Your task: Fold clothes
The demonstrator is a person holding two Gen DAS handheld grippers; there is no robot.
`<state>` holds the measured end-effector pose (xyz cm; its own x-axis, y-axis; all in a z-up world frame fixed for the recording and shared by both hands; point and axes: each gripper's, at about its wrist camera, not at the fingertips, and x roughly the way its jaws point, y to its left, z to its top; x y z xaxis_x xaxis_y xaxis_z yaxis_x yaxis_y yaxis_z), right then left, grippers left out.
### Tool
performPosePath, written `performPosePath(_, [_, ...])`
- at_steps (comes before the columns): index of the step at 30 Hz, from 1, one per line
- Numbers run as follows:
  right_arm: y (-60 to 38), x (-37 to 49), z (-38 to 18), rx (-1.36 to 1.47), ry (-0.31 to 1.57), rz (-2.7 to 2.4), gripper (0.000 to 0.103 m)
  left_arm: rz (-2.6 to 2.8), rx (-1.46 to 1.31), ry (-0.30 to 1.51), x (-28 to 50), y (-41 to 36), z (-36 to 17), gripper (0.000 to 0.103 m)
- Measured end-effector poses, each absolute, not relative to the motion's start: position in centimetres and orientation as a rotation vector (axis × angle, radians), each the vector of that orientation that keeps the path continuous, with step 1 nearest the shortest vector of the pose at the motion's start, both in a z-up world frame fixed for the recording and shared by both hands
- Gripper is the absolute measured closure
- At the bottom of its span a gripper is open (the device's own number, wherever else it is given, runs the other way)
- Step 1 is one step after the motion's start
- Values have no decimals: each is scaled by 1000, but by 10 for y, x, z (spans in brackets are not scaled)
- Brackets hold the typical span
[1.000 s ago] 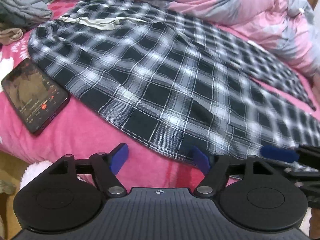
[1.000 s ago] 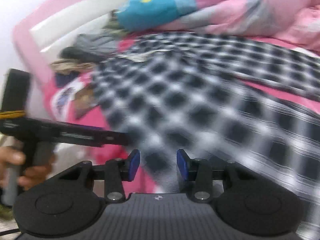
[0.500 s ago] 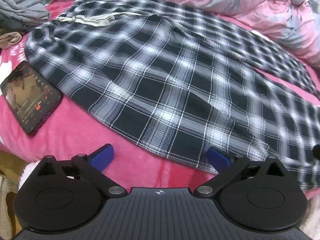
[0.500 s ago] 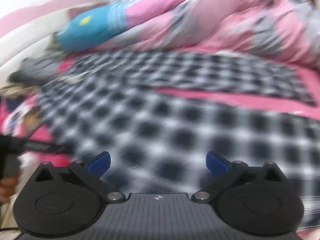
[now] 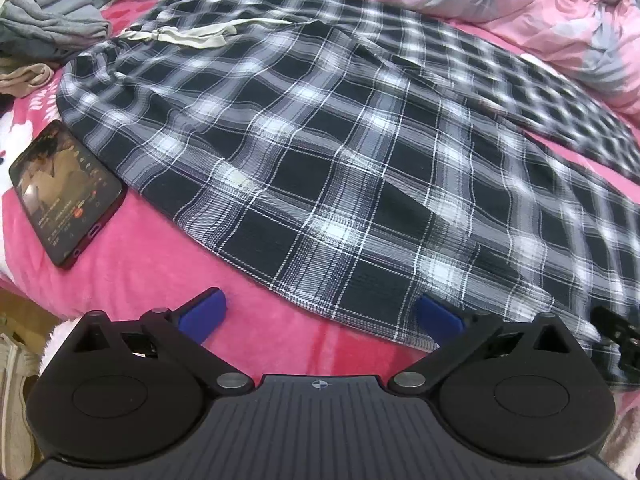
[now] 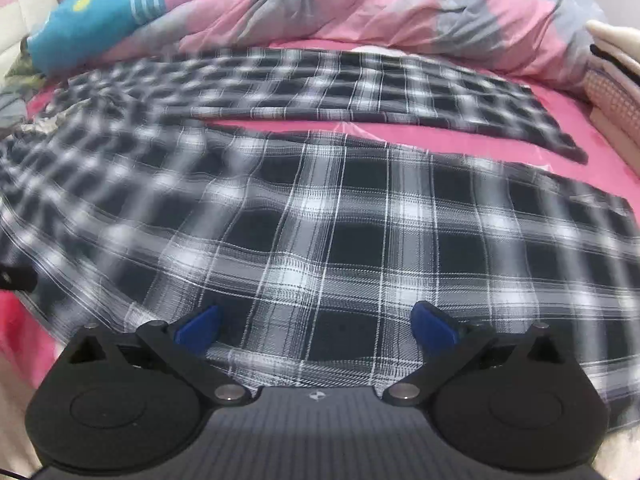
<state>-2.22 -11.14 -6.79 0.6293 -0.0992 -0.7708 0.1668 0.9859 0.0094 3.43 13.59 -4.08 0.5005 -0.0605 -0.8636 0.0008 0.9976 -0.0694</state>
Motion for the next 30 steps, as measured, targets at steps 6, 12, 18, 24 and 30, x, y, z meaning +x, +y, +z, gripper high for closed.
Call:
performPosePath(6, [-115, -27, -70, 101, 864, -137, 0, -31, -64, 1040, 32, 135, -41, 0])
performPosePath(12, [-116, -32, -70, 97, 852, -128, 0, -30, -61, 1042, 32, 135, -41, 0])
performPosePath(18, [-116, -30, -66, 85, 853, -116, 0, -31, -60, 1043, 31, 134, -41, 0])
performPosePath(24, [-108, -35, -47, 83, 785, -90, 0, -25, -58, 1046, 31, 132, -41, 0])
performPosePath(30, [-82, -39, -37, 6, 698, 10, 0, -21, -51, 1043, 28, 130, -40, 0])
